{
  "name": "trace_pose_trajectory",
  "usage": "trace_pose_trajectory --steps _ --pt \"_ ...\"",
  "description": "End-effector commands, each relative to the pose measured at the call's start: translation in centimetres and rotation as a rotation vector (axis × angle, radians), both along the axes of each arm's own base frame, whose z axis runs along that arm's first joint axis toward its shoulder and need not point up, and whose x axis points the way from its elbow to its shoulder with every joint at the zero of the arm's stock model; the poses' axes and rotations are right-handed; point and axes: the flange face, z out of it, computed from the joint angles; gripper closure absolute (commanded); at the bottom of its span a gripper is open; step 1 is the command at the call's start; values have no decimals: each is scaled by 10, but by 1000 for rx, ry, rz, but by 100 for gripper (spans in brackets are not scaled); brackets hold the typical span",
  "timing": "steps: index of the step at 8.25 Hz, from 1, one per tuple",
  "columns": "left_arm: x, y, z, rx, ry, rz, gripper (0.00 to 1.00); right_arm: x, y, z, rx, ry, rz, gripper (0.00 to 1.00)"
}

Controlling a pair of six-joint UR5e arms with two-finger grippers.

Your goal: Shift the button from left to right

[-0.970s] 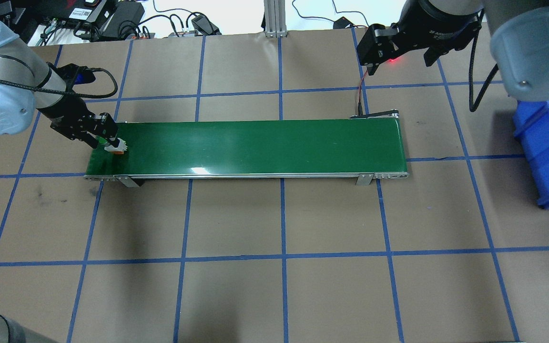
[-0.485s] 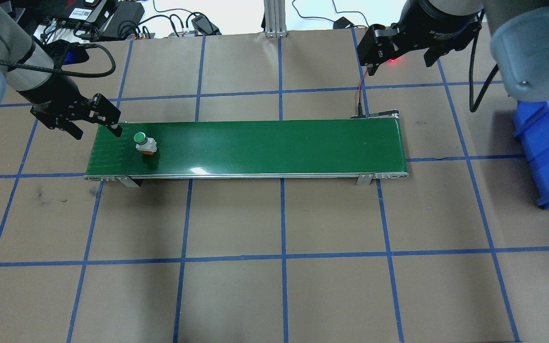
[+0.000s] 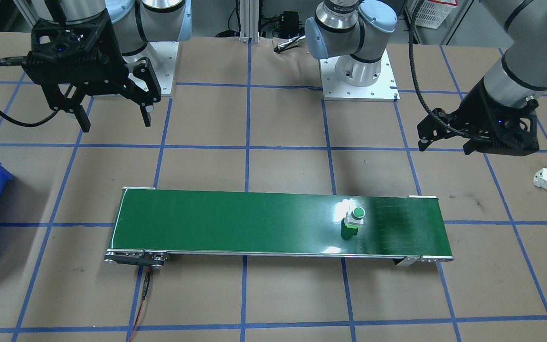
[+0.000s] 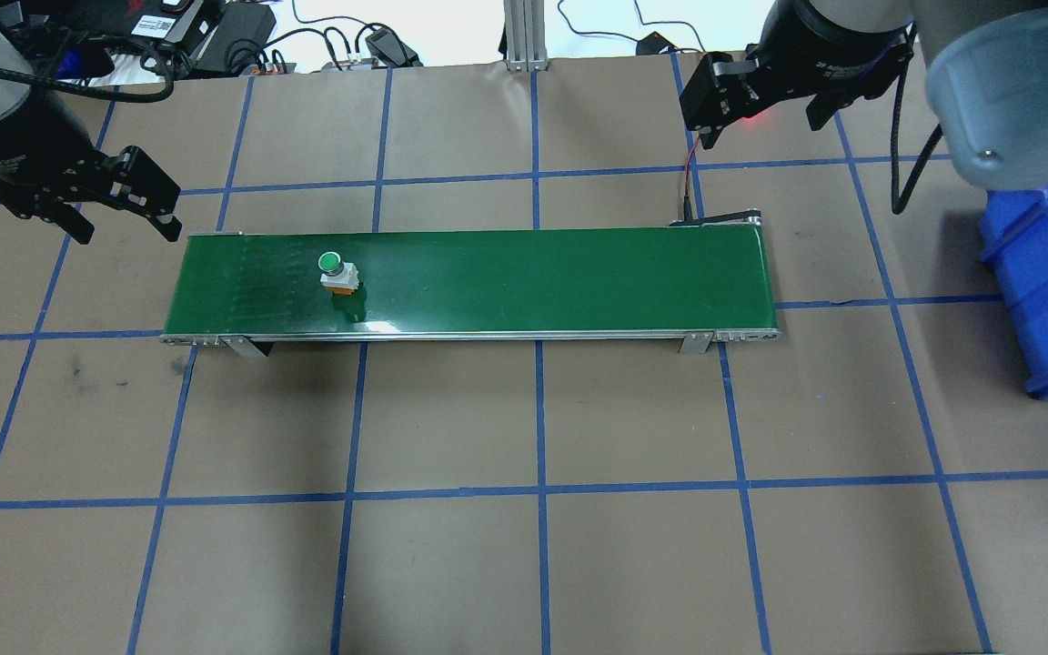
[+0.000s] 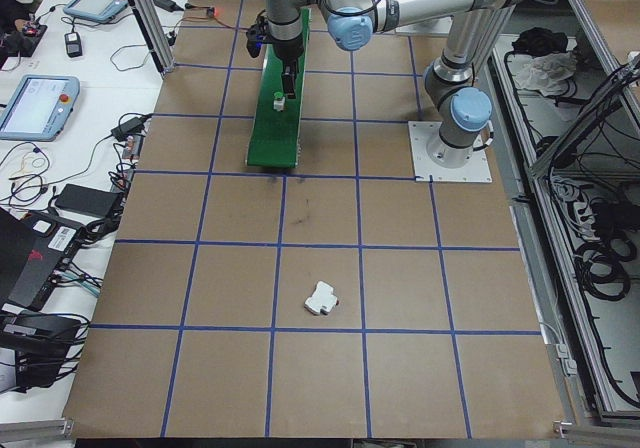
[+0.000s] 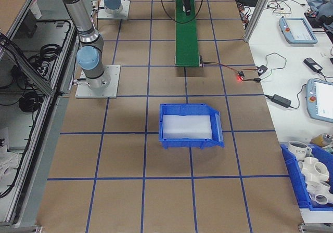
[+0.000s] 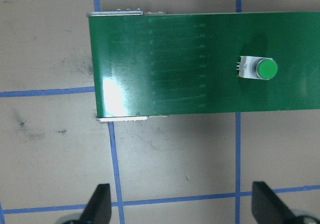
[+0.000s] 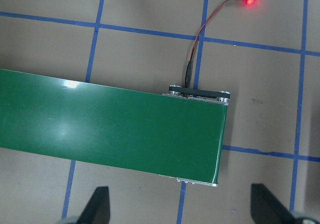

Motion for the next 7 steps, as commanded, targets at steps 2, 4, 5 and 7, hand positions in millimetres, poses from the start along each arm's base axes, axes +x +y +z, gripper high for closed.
trace_pose_trajectory --steps 2,4,5,7 --pt "3 0 7 -6 -17 3 0 2 -45 -67 119 -44 -7 1" --pt "3 -2 4 -5 -7 5 0 -5 -70 -102 168 -116 -11 0" --pt "3 -2 6 -10 -13 3 0 -19 -92 -130 175 -128 -6 0" --pt "5 -5 1 -2 -11 6 0 -51 -123 -178 206 -161 -29 0"
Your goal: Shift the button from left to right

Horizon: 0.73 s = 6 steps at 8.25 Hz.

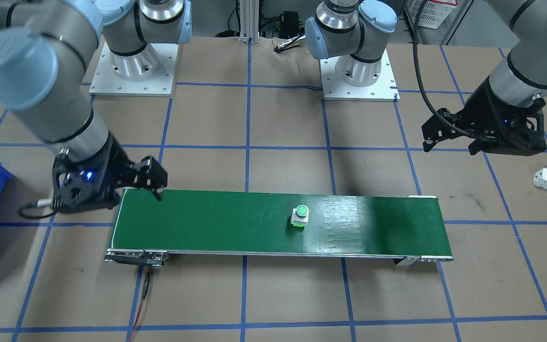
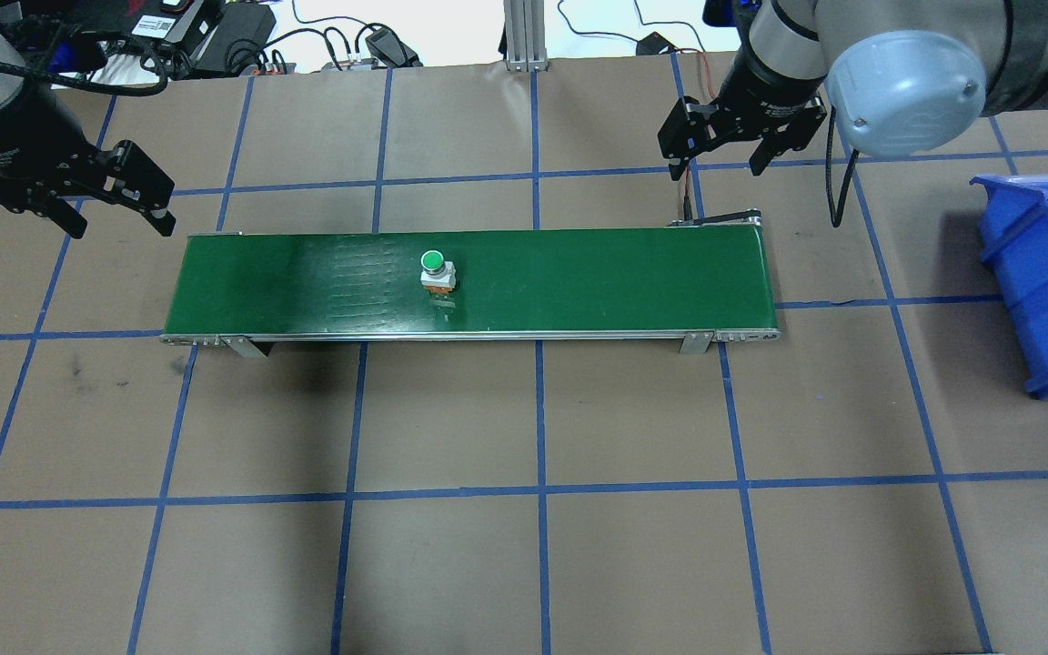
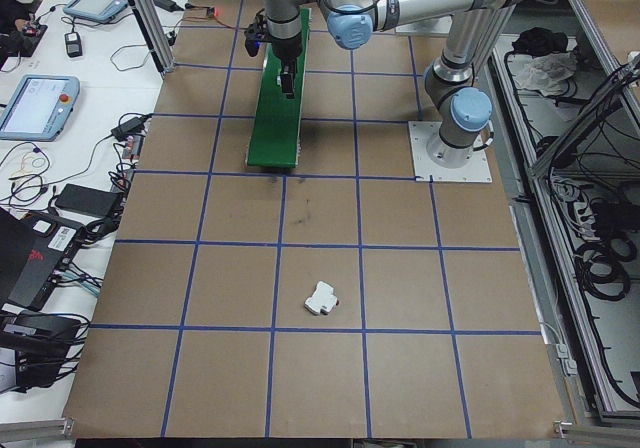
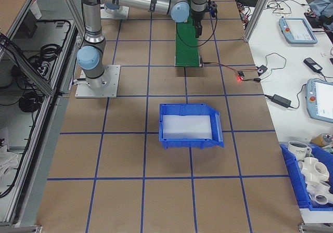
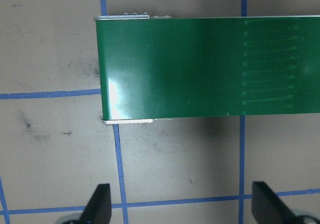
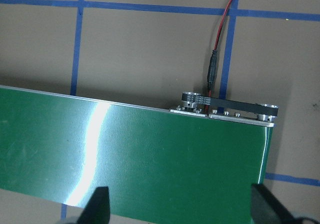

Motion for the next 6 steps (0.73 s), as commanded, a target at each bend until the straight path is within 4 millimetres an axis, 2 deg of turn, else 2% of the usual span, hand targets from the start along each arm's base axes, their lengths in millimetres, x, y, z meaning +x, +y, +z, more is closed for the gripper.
trace_pose_trajectory --steps 1,3,4,6 --pt "0 1 0 0 -2 0 0 -23 -31 -72 76 -56 -19 0" --pt "0 1 2 -6 7 2 0 -20 -30 -102 133 -96 -31 0" --pt "0 1 2 -4 3 2 0 -19 -18 -117 182 -102 -34 0" --pt "0 2 1 -1 1 2 0 -6 -4 -131 258 -261 -62 0"
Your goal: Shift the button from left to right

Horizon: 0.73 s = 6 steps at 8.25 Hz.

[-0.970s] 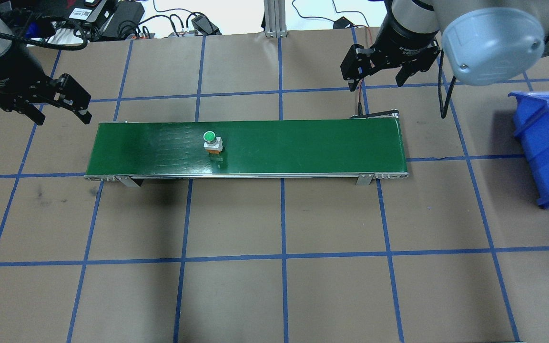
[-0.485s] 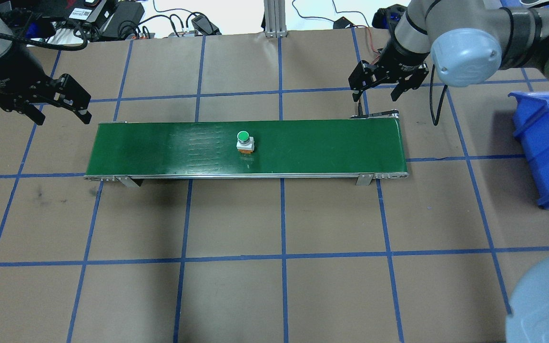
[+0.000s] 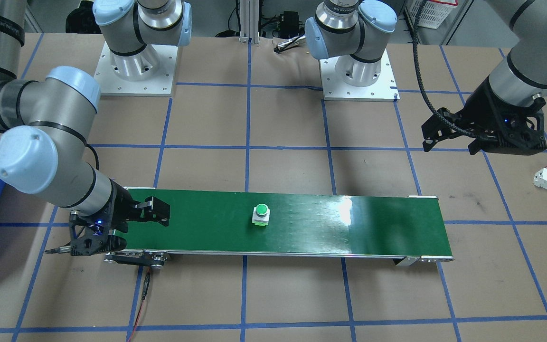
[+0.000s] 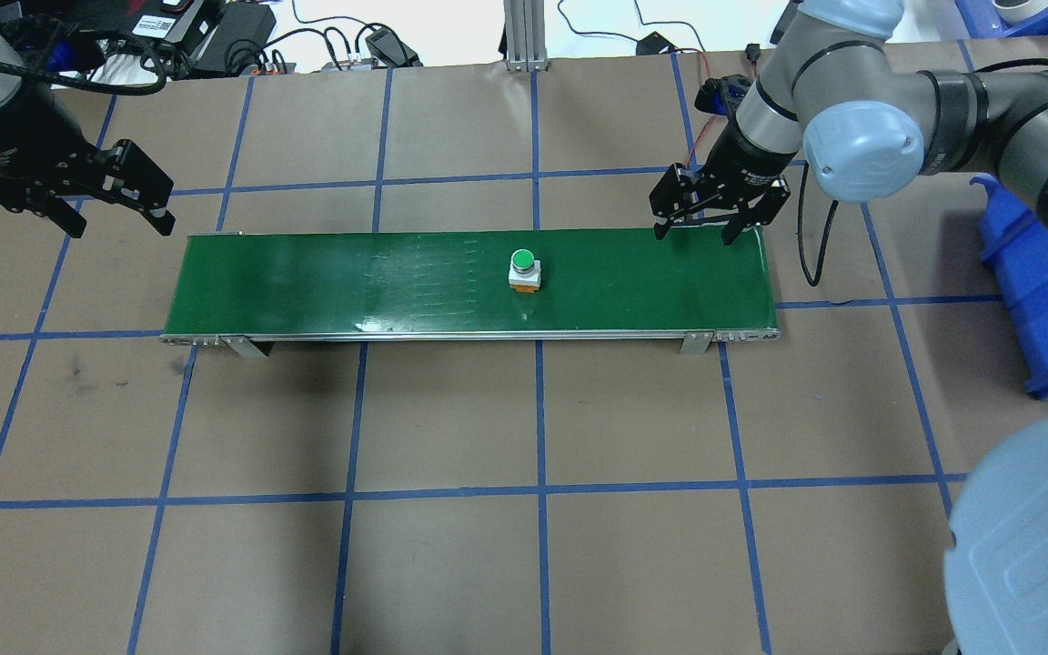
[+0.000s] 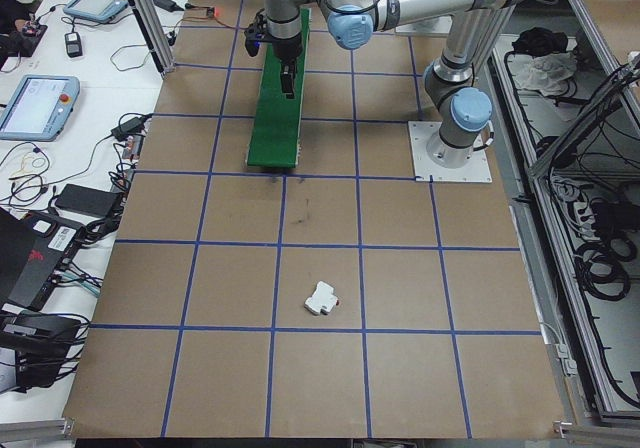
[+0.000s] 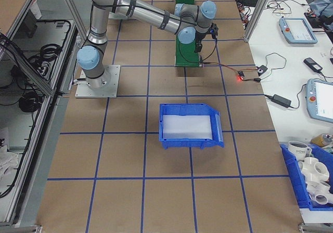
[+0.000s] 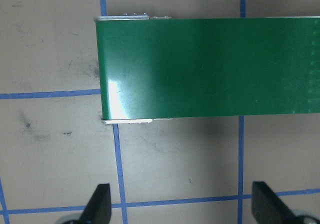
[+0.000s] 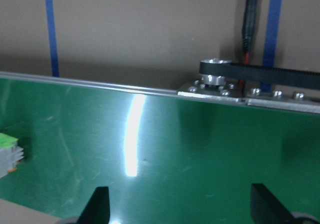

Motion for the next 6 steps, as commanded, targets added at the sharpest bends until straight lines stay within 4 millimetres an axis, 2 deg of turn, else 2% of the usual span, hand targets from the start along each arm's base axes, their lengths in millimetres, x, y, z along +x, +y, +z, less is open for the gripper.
trace_pose_trajectory --steps 1,6 --pt "0 0 -2 4 -3 0 0 11 14 -12 88 -124 -64 0" --pt "1 -1 0 1 -5 0 0 11 14 -15 98 -121 -74 0"
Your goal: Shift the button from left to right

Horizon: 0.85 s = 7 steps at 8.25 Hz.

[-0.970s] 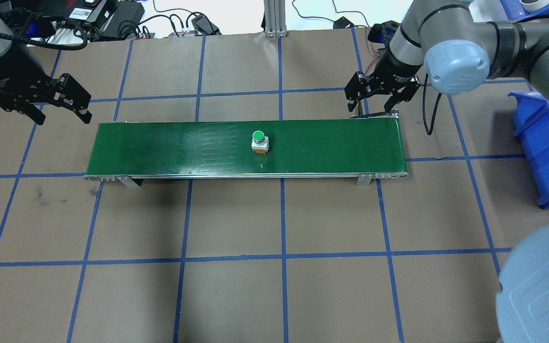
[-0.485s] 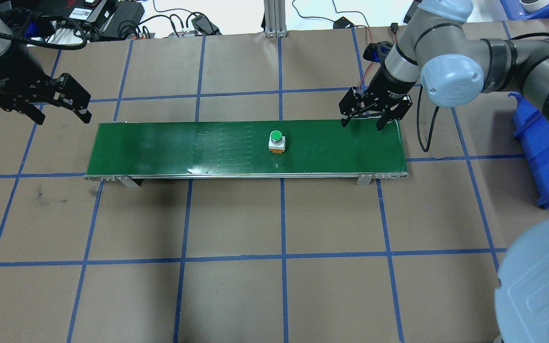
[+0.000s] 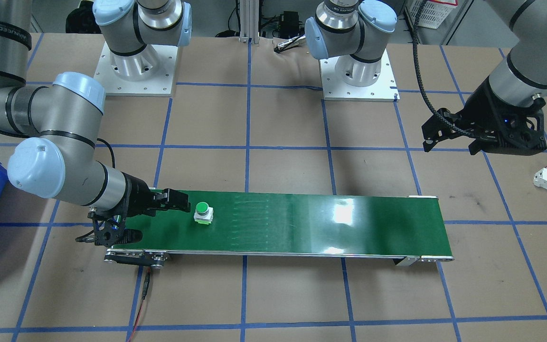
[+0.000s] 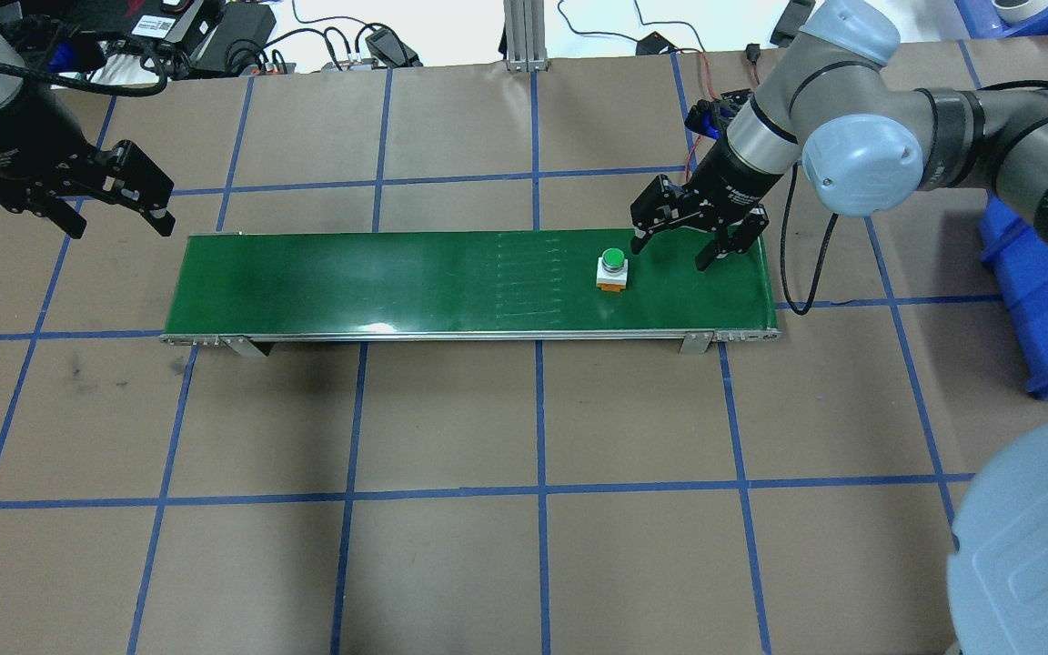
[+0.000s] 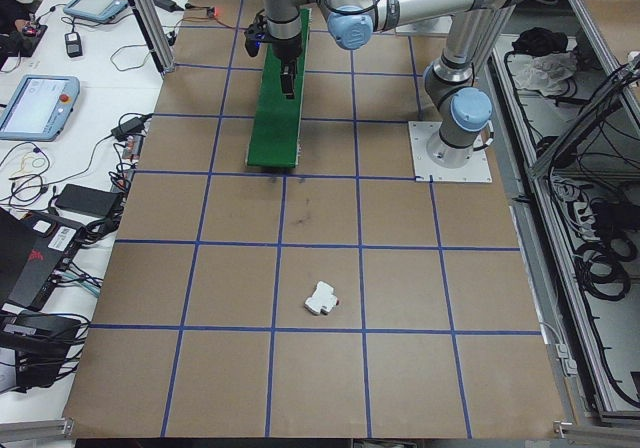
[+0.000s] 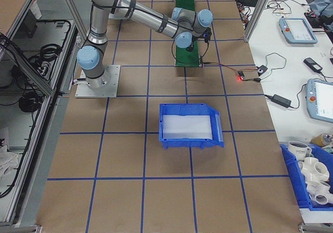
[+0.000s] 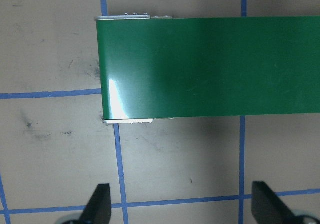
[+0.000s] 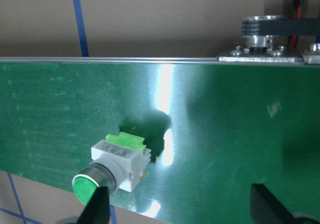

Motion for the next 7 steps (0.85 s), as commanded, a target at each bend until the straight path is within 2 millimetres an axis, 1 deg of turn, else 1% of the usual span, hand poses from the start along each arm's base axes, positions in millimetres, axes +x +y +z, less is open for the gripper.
trace_pose_trajectory --steps 1,3,4,5,6,7 --pt "0 0 1 -2 3 1 0 0 -1 -3 14 5 -16 0" --pt "1 -1 -1 2 1 1 0 -1 -1 -7 16 16 -8 0" --pt "1 -2 -3 6 2 1 0 -10 -1 -10 11 96 12 76" --pt "2 -3 -4 8 1 1 0 -17 0 -15 15 170 51 100" --pt "2 -3 -4 9 3 1 0 -19 0 -15 4 185 88 100" --pt "2 -4 -3 7 0 1 0 -25 1 -16 6 237 100 100"
